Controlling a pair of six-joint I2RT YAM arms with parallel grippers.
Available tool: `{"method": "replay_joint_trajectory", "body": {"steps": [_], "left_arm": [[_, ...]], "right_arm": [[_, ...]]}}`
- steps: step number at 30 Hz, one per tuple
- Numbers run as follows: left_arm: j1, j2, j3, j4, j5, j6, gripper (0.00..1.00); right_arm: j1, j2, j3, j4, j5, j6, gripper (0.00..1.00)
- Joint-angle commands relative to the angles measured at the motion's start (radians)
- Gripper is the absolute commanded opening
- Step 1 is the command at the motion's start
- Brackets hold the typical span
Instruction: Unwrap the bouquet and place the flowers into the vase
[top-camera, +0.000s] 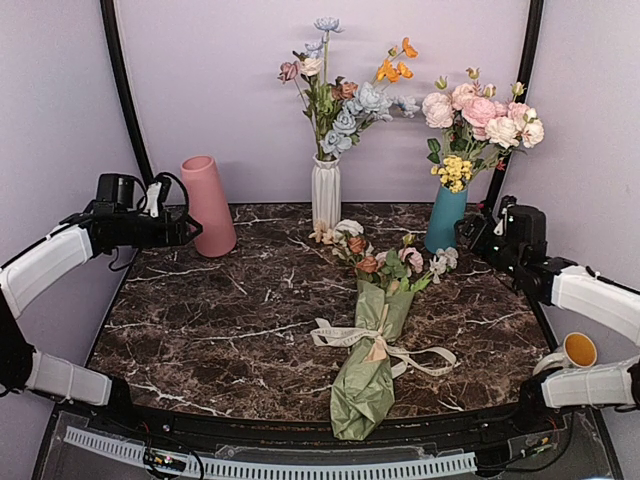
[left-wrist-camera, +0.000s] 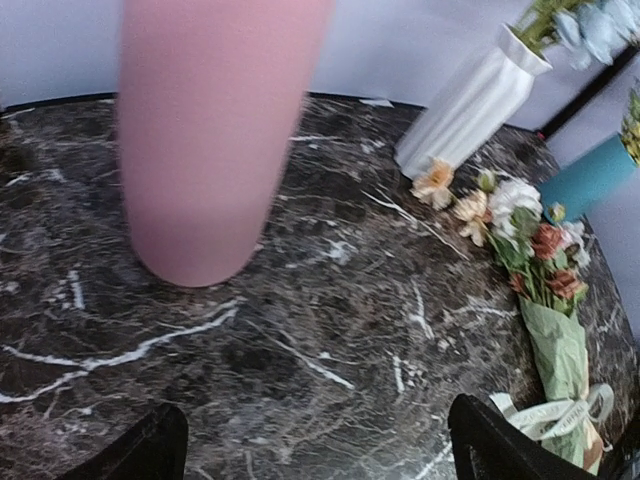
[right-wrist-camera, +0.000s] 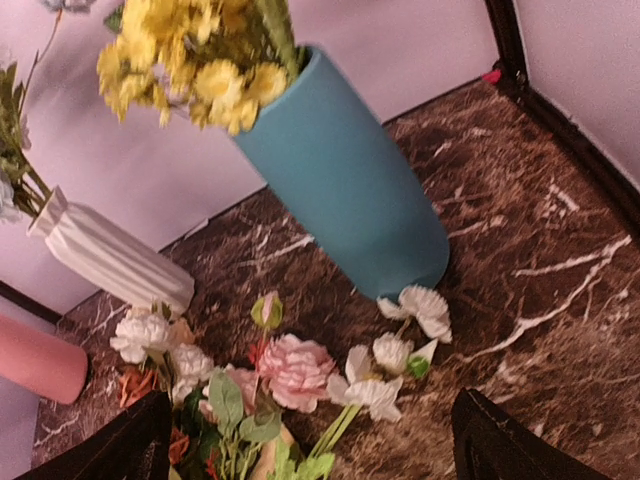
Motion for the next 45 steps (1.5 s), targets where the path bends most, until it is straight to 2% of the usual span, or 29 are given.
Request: {"method": "replay_joint_trajectory", "body": {"steps": [1, 8, 12, 17, 21, 26, 29, 36, 40, 43, 45], "left_arm": [[-0.108, 0.009, -0.007, -0.05, 0.086, 0.018, 0.92], [-0.272, 0.116, 0.016, -0.018, 0.156, 0.017, 0.87], [-0.355, 0.225, 0.075, -0.03, 0.191, 0.012, 0.82], [-0.436, 0.317, 0.133, -0.058, 0.18, 0.025, 0.79], [-0.457, 0.339, 0.147, -0.081, 0.154, 0.041, 0.78], [-0.459, 0.325, 0.147, -0.099, 0.081, 0.048, 0.77], [-0.459, 0.308, 0.149, -0.116, 0.038, 0.055, 0.77], [-0.458, 0.257, 0.163, -0.174, -0.014, 0.079, 0.77], [-0.459, 0.232, 0.179, -0.208, 0.009, 0.101, 0.77], [-0.46, 0.224, 0.192, -0.233, 0.036, 0.117, 0.77], [-0.461, 0.222, 0.185, -0.235, 0.034, 0.127, 0.77]], "right_arm": [[0.108, 0.059, 0.063, -0.131, -0.081, 0.03, 0.96], [0.389, 0.257, 0.163, -0.241, -0.051, 0.055, 0.96], [0.485, 0.365, 0.208, -0.247, -0.106, 0.09, 0.96], [0.579, 0.504, 0.311, -0.365, -0.106, 0.111, 0.92], [0.614, 0.593, 0.378, -0.415, -0.109, 0.107, 0.71], [0.619, 0.662, 0.455, -0.412, -0.135, 0.048, 0.32], [0.62, 0.713, 0.536, -0.421, -0.147, 0.022, 0.21], [0.617, 0.895, 0.783, -0.47, -0.128, -0.017, 0.17], [0.601, 0.973, 0.89, -0.478, -0.136, -0.014, 0.16], [0.597, 0.957, 0.909, -0.498, -0.137, -0.023, 0.21], [0.596, 0.906, 0.868, -0.499, -0.142, -0.032, 0.31]]}}
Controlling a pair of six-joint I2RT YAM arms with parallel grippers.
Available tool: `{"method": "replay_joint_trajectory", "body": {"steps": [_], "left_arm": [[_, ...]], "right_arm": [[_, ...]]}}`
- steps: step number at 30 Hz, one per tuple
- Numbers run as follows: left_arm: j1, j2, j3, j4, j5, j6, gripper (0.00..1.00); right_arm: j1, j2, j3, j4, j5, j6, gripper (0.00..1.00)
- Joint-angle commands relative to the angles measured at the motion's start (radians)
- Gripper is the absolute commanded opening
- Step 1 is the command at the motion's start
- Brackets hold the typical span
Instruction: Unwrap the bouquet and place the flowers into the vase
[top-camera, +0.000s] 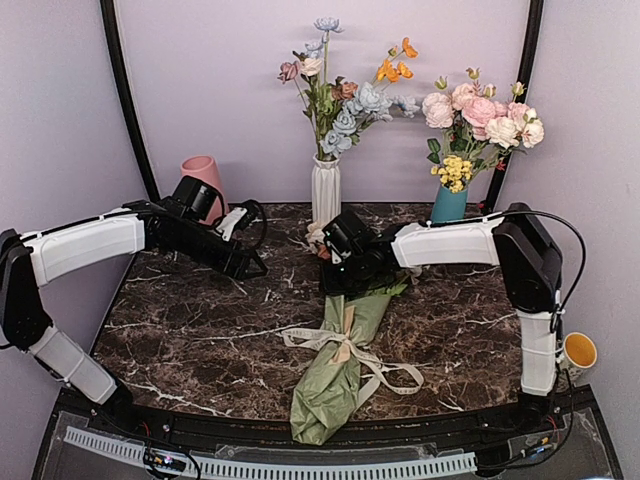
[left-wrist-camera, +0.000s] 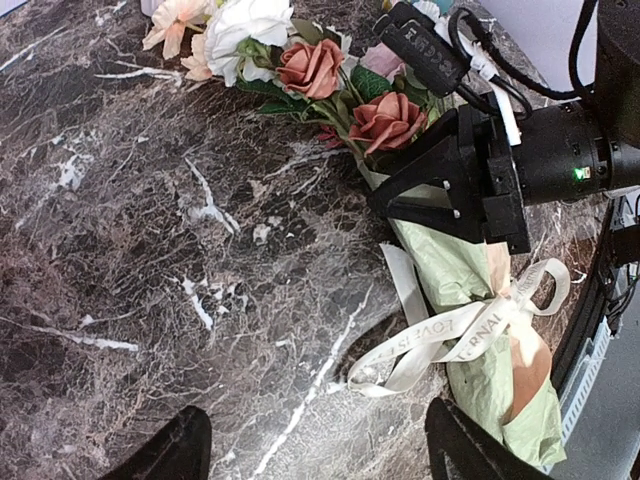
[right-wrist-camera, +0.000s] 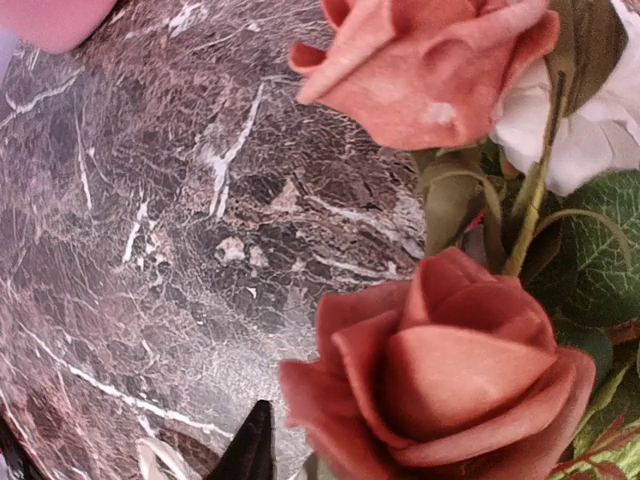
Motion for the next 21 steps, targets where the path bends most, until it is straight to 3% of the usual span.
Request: {"method": "replay_joint_trajectory", "body": {"steps": [1, 6, 10, 15, 21], "left_arm": [[-0.004, -0.036, 0.014, -0.058, 0.011, 0.042, 0.77], [-0.004, -0.036, 0.011, -0.043, 0.004, 0.043, 0.77], [-0.004, -0.034, 0.01, -0.036, 0.002, 0.051, 0.77], [-0.004, -0.025, 0.019, -0.045, 0.004, 0.067, 0.77], [-0.004, -0.024, 0.013, -0.052, 0.001, 0.072, 0.77]], "right_arm": [[-0.008, -0.105, -0.024, -0.021, -0.008, -0.031, 0.36], [-0.012, -0.247, -0.094, -0.112, -0.006, -0.052, 0.71], [-0.009, -0.363, -0.221, -0.151, -0.019, 0.002, 0.86], [-0.009, -0.437, -0.393, -0.123, -0.105, 0.062, 0.89], [-0.008, -0.377, -0.499, 0.043, -0.223, 0.086, 0.78]]}}
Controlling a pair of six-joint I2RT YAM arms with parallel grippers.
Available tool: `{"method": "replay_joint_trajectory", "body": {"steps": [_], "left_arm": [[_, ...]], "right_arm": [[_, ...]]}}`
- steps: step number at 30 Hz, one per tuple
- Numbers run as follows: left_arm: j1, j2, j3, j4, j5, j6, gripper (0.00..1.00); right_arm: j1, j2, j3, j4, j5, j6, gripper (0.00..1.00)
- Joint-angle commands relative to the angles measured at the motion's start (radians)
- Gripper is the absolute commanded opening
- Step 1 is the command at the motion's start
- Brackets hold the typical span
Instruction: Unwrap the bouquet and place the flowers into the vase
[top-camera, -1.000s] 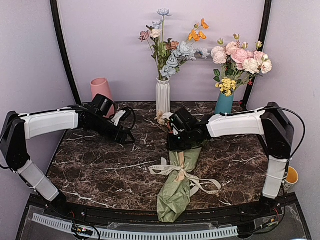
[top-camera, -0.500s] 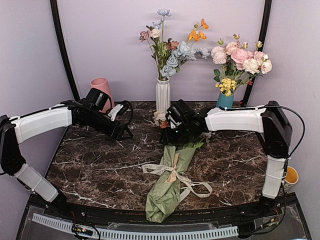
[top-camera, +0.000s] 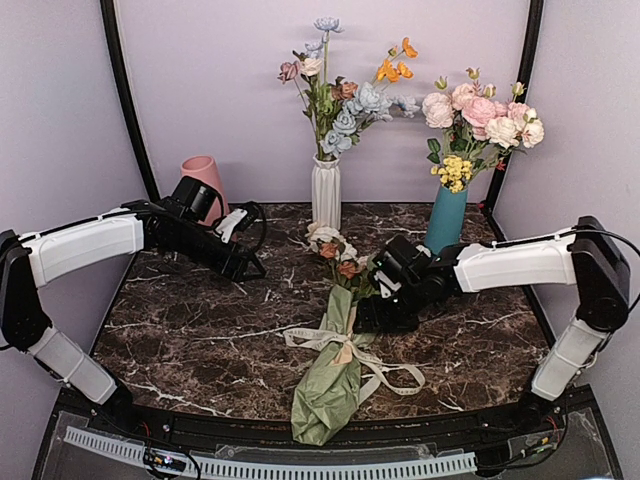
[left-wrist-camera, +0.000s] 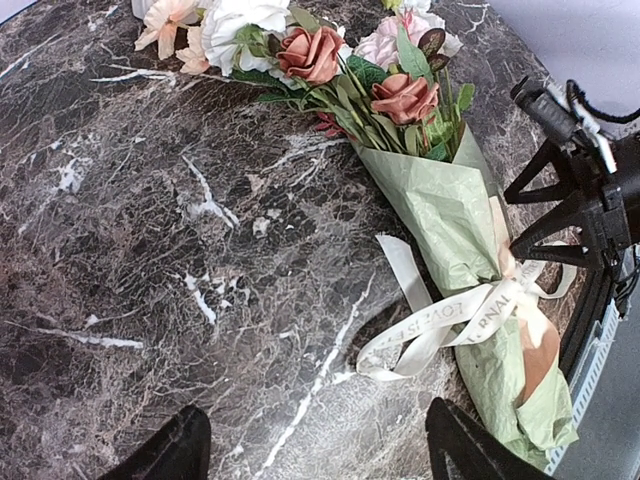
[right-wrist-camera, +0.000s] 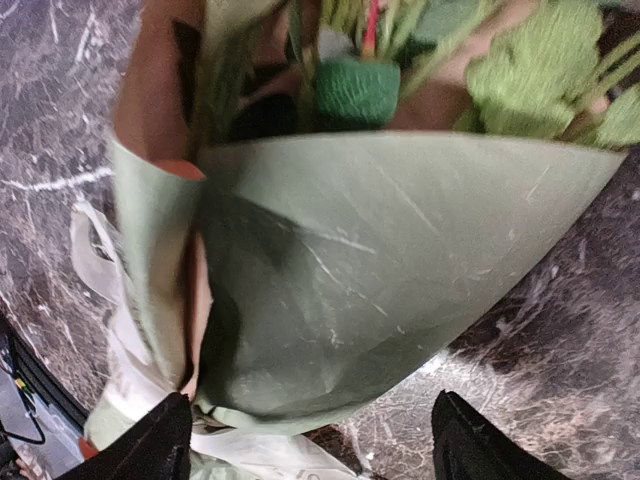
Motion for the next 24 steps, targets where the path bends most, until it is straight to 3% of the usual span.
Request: {"method": "replay_joint_trajectory", "body": {"steps": [1, 9, 18, 24], "left_arm": [[-0.003, -0.012, 0.012, -0.033, -0.002, 0.023, 0.77], [-0.004, -0.025, 0.012, -0.064, -0.039, 0.032, 0.77], [-0.004, -0.053, 0.019, -0.135, -0.118, 0.054, 0.77], [-0.004, -0.074, 0.028, -0.195, -0.11, 0.073, 0.78]], "right_arm": [[-0.002, 0.066, -0.023, 0.152, -0.106, 0.028, 0.76], [-0.003, 0.264, 0.201, 0.231, -0.174, -0.064, 0.65], [-0.027, 0.508, 0.542, 0.173, -0.202, -0.162, 0.64], [-0.042, 0.484, 0.567, 0.159, -0.221, -0.21, 0.66]]}}
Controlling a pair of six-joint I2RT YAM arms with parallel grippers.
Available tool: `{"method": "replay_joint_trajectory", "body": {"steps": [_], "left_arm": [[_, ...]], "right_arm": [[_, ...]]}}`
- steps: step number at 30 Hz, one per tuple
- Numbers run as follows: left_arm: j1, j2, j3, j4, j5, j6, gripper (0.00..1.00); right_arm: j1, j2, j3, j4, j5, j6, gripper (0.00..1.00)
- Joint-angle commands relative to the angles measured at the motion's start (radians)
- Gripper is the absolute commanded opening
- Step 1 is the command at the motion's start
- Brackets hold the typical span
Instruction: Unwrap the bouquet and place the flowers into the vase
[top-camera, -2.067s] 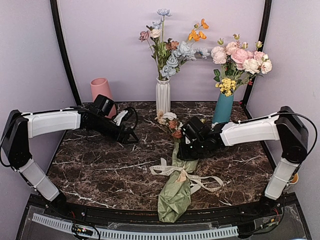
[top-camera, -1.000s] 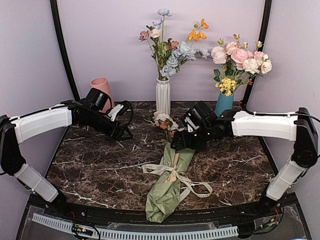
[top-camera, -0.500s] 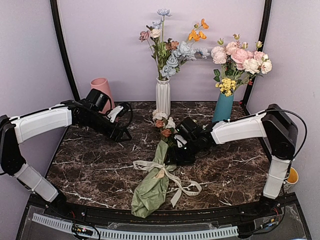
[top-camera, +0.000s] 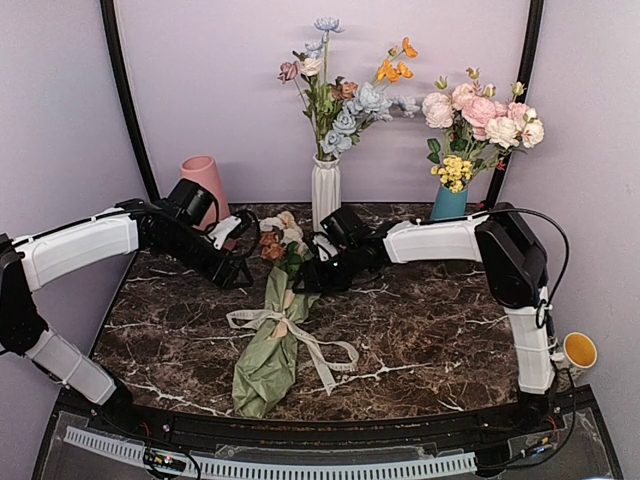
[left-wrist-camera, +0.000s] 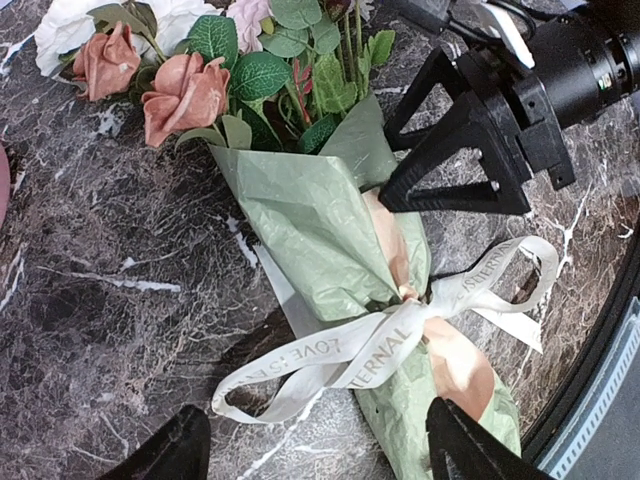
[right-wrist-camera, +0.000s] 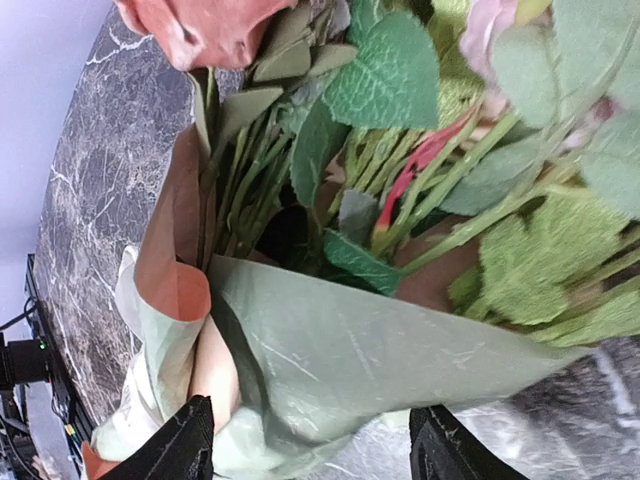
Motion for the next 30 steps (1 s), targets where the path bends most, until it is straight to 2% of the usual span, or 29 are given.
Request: {"method": "replay_joint_trajectory", "body": {"steps": [1, 4, 5, 8, 14, 20, 26, 30], "left_arm": [[-0.004, -0.049, 0.03, -0.09, -0.004, 0.027, 0.78], [-0.015, -0.054, 0.03, -0.112, 0.004, 0.02, 0.78], [-0.045, -0.057, 0.019, -0.106, 0.017, -0.001, 0.78], [-0.082, -0.048, 0.004, -0.089, 0.034, -0.027, 0.78], [-0.192, -0.016, -0.023, -0.074, 0.016, -0.078, 0.78], [-0.242, 0.053, -0.046, -0.055, 0.026, -0.094, 0.77], [-0.278, 0.127, -0.076, -0.055, 0.025, -0.099, 0.76], [-0.285, 0.166, -0.075, -0.06, 0.024, -0.108, 0.76]], "right_arm": [[-0.014, -0.067, -0.021, 0.003, -0.017, -0.076, 0.68], [-0.012, -0.165, -0.129, 0.008, -0.007, -0.118, 0.71], [-0.009, -0.278, -0.265, 0.03, 0.041, -0.151, 0.73], [0.007, -0.374, -0.393, 0.053, 0.088, -0.202, 0.74], [0.047, -0.453, -0.534, 0.044, 0.111, -0.296, 0.74], [0.098, -0.421, -0.569, -0.02, 0.063, -0.353, 0.65], [0.147, -0.409, -0.614, -0.002, 0.03, -0.331, 0.48], [0.172, -0.395, -0.621, -0.004, 0.013, -0.321, 0.42]]}}
